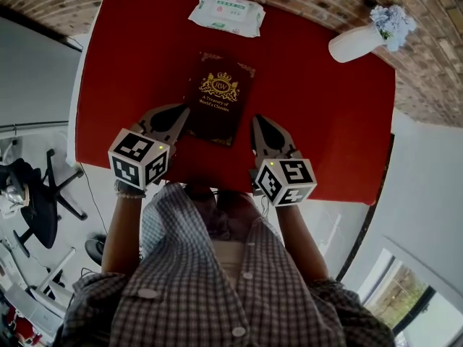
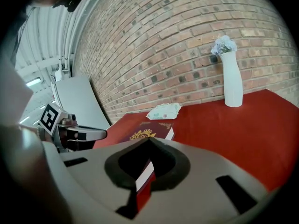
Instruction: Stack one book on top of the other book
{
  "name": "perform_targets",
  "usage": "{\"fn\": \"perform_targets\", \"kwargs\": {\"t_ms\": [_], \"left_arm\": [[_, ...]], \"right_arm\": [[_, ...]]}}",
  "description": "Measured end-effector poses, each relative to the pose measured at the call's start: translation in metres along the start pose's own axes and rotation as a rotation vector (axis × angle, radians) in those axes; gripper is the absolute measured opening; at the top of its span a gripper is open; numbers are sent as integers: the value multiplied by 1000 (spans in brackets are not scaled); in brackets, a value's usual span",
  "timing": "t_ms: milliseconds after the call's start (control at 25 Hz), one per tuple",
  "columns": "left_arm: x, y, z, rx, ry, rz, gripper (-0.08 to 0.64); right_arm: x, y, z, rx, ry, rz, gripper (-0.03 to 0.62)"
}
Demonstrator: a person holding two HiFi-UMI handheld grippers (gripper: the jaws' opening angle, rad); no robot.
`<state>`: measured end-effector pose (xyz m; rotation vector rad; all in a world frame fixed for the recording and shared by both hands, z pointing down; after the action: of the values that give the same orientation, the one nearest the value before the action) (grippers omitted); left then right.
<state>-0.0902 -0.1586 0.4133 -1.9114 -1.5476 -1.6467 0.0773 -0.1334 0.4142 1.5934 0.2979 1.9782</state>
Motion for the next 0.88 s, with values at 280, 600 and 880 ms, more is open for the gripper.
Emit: {"fn": "perform_targets", "kwargs": {"t_ms": [280, 600, 880], "left_arm": [[-18, -11, 23, 21, 45, 30, 8], [-37, -31, 45, 45, 68, 103, 8], [-57, -50, 51, 46, 114, 180, 8]], "right_arm": [[-16, -21, -11, -41, -29, -7, 8], [-40, -44, -17, -70, -61, 90, 8], [-49, -62, -16, -51, -76, 118, 8]]}}
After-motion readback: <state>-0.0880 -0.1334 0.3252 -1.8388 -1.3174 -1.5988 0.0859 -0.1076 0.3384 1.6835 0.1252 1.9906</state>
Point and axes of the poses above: the fingertips, and each gripper's own axes: y forward along the fingers, z to its right, x out of its underside, the point moved 2 cm from there along -y, backward along the fingers, and after that the axes turned 8 degrees about x, right-handed, at the moved point
